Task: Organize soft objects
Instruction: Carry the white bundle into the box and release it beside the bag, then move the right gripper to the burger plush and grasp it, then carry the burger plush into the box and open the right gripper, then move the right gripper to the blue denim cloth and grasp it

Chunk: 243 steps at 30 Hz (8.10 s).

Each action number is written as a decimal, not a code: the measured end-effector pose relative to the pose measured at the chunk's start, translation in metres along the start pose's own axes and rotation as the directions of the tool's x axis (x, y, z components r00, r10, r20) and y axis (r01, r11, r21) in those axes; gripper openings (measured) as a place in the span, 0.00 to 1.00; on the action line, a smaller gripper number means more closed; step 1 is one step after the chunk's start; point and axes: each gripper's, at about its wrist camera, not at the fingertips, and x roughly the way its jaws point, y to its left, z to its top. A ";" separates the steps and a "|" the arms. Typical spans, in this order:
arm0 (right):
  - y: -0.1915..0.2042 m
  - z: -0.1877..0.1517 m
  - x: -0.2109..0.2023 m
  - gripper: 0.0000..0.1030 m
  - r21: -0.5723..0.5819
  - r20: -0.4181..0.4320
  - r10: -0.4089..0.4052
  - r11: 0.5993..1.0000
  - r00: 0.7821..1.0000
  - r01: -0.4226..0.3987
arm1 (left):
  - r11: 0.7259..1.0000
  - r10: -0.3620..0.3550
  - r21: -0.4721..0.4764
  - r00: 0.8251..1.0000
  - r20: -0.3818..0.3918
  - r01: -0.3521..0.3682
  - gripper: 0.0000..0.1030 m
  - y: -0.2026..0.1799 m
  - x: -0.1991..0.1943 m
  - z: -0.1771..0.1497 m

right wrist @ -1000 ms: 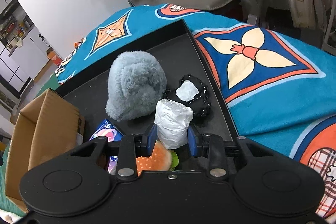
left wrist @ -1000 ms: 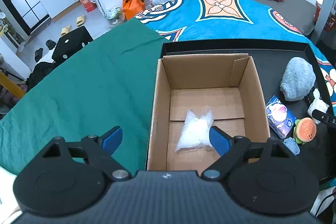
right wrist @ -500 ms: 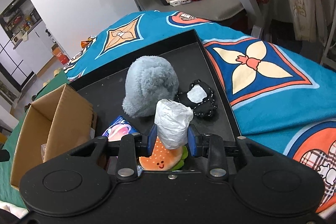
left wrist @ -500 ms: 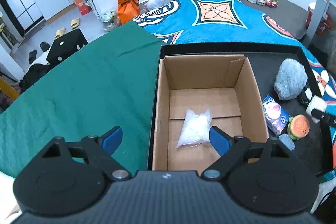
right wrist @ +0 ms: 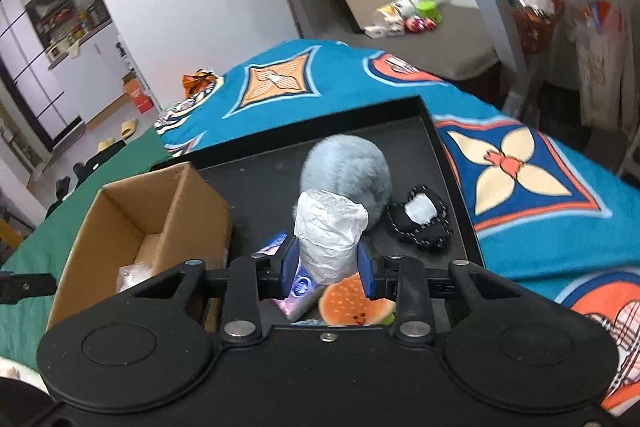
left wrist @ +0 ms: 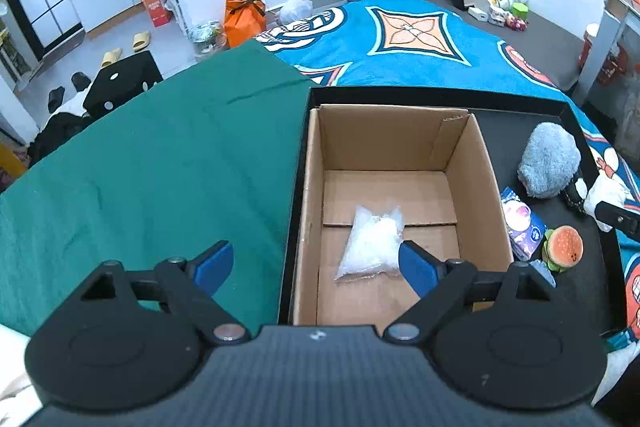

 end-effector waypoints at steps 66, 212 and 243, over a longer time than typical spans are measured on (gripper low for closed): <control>0.076 -0.004 0.005 0.58 -0.148 -0.063 0.072 0.986 0.995 -0.081 | 0.989 -0.119 -0.101 0.983 -0.137 0.106 0.45 0.025 0.040 -0.006; 0.153 0.008 0.032 0.45 -0.250 -0.058 0.060 0.966 0.997 -0.072 | 0.982 -0.125 -0.166 0.971 -0.205 0.091 0.10 0.037 0.061 -0.004; 0.092 -0.005 0.013 0.65 -0.172 -0.064 0.028 0.984 0.998 -0.039 | 0.994 -0.050 -0.106 0.989 -0.136 0.036 0.21 0.023 0.039 -0.002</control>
